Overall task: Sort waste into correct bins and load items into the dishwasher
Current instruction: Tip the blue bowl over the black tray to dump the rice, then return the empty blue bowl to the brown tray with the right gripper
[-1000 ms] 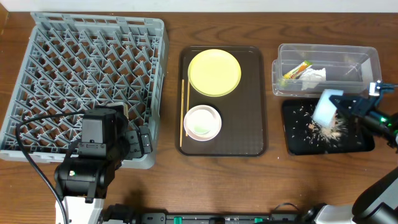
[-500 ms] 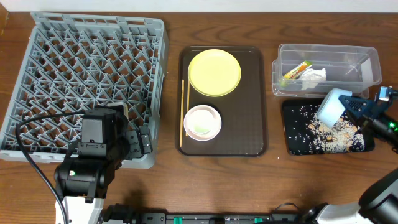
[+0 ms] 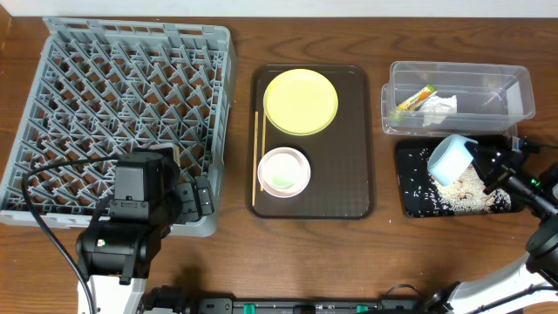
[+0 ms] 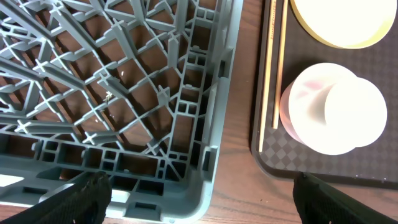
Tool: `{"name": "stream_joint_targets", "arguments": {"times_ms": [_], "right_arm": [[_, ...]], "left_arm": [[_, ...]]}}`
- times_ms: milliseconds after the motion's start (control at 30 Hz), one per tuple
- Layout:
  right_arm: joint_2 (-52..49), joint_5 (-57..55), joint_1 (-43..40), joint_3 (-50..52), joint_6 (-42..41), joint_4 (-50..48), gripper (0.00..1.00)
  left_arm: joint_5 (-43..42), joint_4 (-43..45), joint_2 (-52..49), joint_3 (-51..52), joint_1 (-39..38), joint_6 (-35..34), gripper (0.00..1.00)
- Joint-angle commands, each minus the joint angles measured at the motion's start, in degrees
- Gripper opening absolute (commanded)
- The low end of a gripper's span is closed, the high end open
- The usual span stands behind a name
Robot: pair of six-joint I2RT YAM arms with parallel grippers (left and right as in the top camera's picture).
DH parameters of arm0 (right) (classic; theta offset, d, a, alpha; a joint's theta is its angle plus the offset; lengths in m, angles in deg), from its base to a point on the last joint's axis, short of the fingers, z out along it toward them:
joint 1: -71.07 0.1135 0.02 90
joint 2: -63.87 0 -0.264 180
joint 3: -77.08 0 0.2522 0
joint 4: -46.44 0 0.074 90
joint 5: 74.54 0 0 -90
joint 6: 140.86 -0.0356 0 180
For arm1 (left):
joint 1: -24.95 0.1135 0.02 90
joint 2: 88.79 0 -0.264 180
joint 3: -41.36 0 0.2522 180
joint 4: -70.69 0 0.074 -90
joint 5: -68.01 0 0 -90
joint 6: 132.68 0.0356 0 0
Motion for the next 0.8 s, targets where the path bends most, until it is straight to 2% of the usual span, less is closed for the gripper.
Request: {"name": "stream_joint_targets", "arguments": {"times_ms": [0,333,467,600,767], "right_arm": [[0.00,2.71,-0.35,0.15,0.79,0.13,0.01],[0.61,2.75,-0.37,0.11,0.98,2.05,0.01],[2.58,2.71,0.74,0.09,4.50,2.51,0.01],[9.57,0.83,3.13,0.04,4.57,2.73,0.01],[24.68,-15.54,10.88,-0.31,2.23,2.36,0.01]], "left_arm": [[-0.57,-0.13,0.04,-1.46,-0.17,-0.31,0.94],[-0.57,-0.15,0.04,-1.46,-0.17,-0.31,0.94],[-0.57,-0.15,0.04,-1.46,-0.17,-0.31,0.94],[-0.57,-0.15,0.04,-1.46,-0.17,-0.31,0.94],[-0.57,-0.13,0.04,-1.46,-0.17,-0.31,0.94]]}}
